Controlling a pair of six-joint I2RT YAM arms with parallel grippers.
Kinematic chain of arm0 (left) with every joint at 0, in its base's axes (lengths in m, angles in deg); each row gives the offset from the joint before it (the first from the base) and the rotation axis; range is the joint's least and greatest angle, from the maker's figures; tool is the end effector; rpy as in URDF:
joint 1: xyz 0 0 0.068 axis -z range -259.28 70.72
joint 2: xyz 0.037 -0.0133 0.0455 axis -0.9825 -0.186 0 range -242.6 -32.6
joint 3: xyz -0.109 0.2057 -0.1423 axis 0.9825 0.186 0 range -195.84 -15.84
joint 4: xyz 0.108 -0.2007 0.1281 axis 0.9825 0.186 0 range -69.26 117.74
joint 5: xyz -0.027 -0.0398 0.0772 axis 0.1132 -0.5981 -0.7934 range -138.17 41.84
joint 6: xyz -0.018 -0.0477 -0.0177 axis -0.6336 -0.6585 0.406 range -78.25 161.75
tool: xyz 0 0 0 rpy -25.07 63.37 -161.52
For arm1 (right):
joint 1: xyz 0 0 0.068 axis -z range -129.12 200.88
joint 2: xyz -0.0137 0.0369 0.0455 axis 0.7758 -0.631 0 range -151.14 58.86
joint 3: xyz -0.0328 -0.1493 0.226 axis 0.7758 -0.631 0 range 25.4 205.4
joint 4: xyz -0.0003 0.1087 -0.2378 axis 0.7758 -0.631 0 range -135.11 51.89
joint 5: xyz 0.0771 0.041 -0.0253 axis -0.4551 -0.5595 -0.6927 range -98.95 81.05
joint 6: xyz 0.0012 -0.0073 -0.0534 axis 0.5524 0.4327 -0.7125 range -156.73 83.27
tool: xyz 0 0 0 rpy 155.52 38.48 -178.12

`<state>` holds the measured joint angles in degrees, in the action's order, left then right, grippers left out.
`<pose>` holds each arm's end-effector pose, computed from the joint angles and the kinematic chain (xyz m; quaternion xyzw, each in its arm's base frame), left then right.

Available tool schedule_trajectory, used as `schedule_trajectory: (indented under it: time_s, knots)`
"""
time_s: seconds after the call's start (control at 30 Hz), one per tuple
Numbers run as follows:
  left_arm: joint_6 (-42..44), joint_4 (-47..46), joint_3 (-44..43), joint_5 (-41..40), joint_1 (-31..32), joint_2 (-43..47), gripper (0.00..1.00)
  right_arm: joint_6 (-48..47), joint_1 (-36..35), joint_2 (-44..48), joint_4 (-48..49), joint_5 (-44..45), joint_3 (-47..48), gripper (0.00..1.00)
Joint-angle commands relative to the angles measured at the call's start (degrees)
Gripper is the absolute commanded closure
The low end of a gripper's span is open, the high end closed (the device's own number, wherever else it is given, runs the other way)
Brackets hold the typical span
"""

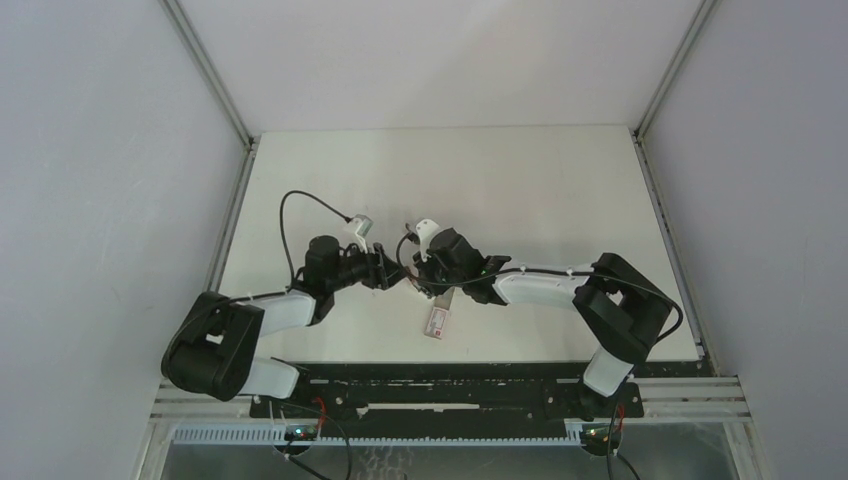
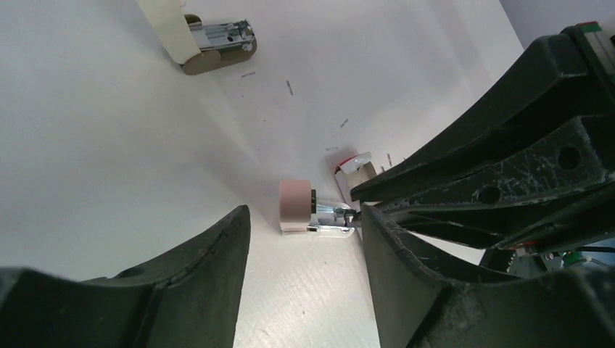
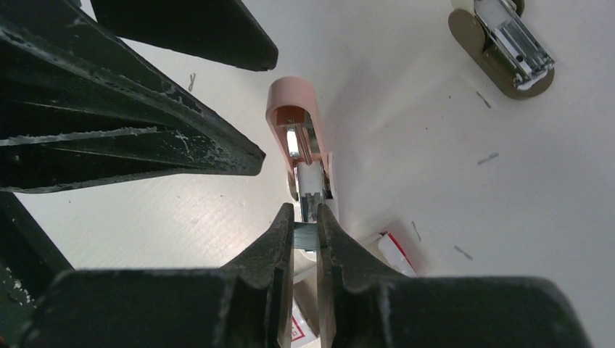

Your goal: Load the staples into the stapler

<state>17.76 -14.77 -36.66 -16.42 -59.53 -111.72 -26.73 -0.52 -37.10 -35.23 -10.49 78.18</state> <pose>0.2252 -0.1009 0.1554 0.1216 0.8062 -0.4097 0.4092 0.2180 0.2746 0.1813 -0.3260 0.8468 0.2250 0.3550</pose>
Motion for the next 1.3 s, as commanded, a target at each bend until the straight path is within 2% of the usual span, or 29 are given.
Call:
schedule_trajectory:
  time_s: [0.0, 0.17, 0.43, 0.83, 1.27]
  knots:
    - [-0.06, -1.7, -4.02, 0.39, 0.37, -1.3, 0.39, -1.54, -0.02, -1.32, 5.04, -0.86, 0.14, 0.94]
    - [0.76, 0.03, -5.32, -0.27, 0.85, -2.67, 0.42, -2.08, -0.02, -3.05, 5.06, -0.38, 0.74, 0.94]
    - [1.59, 1.32, -6.39, -0.28, 1.43, -3.76, 0.55, -2.66, -0.11, -4.56, 4.78, -0.13, 1.48, 0.94]
    - [3.63, 4.26, -7.27, -1.58, 2.12, -3.67, 0.67, -3.72, -0.02, -4.77, 4.35, 0.44, 2.17, 0.94]
    - [5.62, 6.19, -7.92, -2.48, 3.17, -3.32, 0.75, -5.08, -0.01, -4.92, 3.11, -0.27, 2.95, 0.95]
